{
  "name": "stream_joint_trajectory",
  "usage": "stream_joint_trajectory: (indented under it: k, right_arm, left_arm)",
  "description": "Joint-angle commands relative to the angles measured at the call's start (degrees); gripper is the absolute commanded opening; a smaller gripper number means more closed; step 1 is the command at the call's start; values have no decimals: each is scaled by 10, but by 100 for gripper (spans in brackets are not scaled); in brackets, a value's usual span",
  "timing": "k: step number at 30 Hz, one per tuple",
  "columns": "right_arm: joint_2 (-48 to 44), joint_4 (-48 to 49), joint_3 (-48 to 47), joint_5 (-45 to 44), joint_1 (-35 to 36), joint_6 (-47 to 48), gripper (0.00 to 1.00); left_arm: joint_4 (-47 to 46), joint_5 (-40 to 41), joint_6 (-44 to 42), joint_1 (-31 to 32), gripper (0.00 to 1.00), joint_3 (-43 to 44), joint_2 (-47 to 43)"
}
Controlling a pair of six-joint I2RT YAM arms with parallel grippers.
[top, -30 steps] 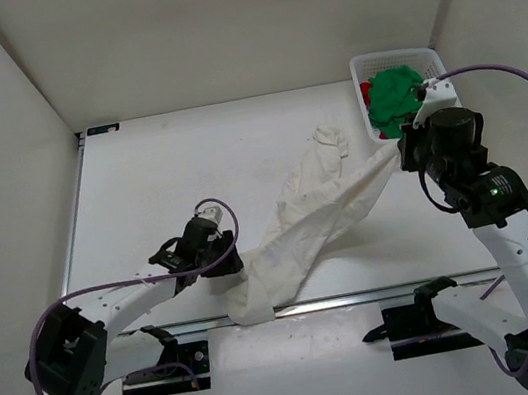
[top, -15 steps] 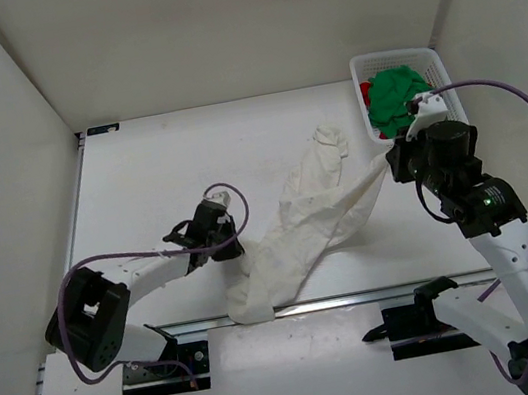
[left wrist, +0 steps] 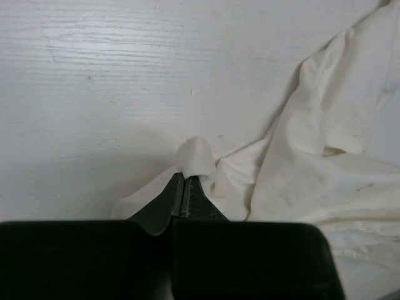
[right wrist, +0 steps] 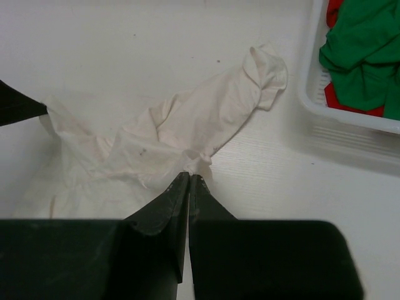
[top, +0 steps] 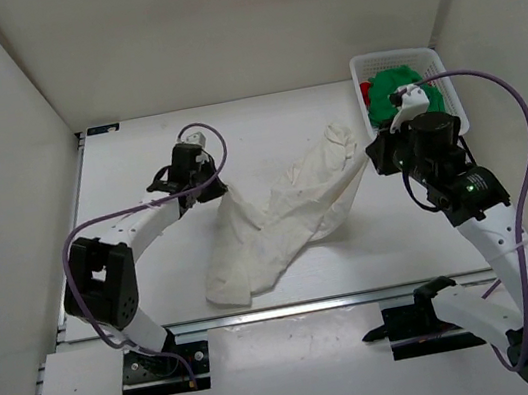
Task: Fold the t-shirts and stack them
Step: Flatten out the tshirt
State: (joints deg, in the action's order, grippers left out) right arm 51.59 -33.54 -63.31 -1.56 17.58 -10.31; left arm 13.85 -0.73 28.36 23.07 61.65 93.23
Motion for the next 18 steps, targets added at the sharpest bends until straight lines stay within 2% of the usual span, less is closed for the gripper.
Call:
stream_joint_trajectory:
  k: [1, 2, 3, 5, 6, 8, 10, 12, 13, 14, 15, 16, 17, 18]
  right_arm:
    - [6, 52, -16, 32, -22, -7, 0]
    - [14, 53, -34, 42, -30, -6, 1]
    - [21, 52, -42, 45, -26, -5, 0]
    - [27, 55, -44, 18, -4, -3, 0]
    - [19, 58, -37, 17, 1, -4, 0]
    - [7, 52, -26, 0, 23, -9, 0]
    - [6, 37, -14, 2, 34, -11, 0]
    - [0, 37, 14, -1, 40, -22, 0]
    - [1, 39, 25, -3, 40, -22, 0]
    - [-5, 41, 40, -3, 38, -22, 0]
    - [-13, 46, 55, 5, 29, -23, 0]
    - [-9, 47, 61, 12, 24, -28, 0]
    - [-11, 57, 73, 38, 10, -24, 0]
    - [-11, 62, 81, 51, -3, -24, 0]
  left_arm:
    - [2, -44, 18, -59, 0, 52, -34]
    - [18, -69, 23, -65, 0, 79, -12]
    - [44, -54, 16, -73, 0, 141, 12]
    - [92, 6, -24, -51, 1, 278, 62]
    - [107, 32, -31, -51, 1, 313, 107]
    - [180, 28, -41, -63, 2, 428, 183]
    - [241, 26, -43, -72, 6, 595, 260]
    - [298, 25, -45, -73, 28, 685, 319]
    - [311, 28, -50, -79, 34, 716, 328]
    - [321, 28, -58, -82, 47, 705, 325]
    - [306, 32, -60, -86, 59, 651, 308]
    - [290, 31, -62, -89, 63, 610, 295]
    - [242, 19, -56, -96, 76, 515, 252]
    - [195, 10, -46, -107, 79, 434, 212]
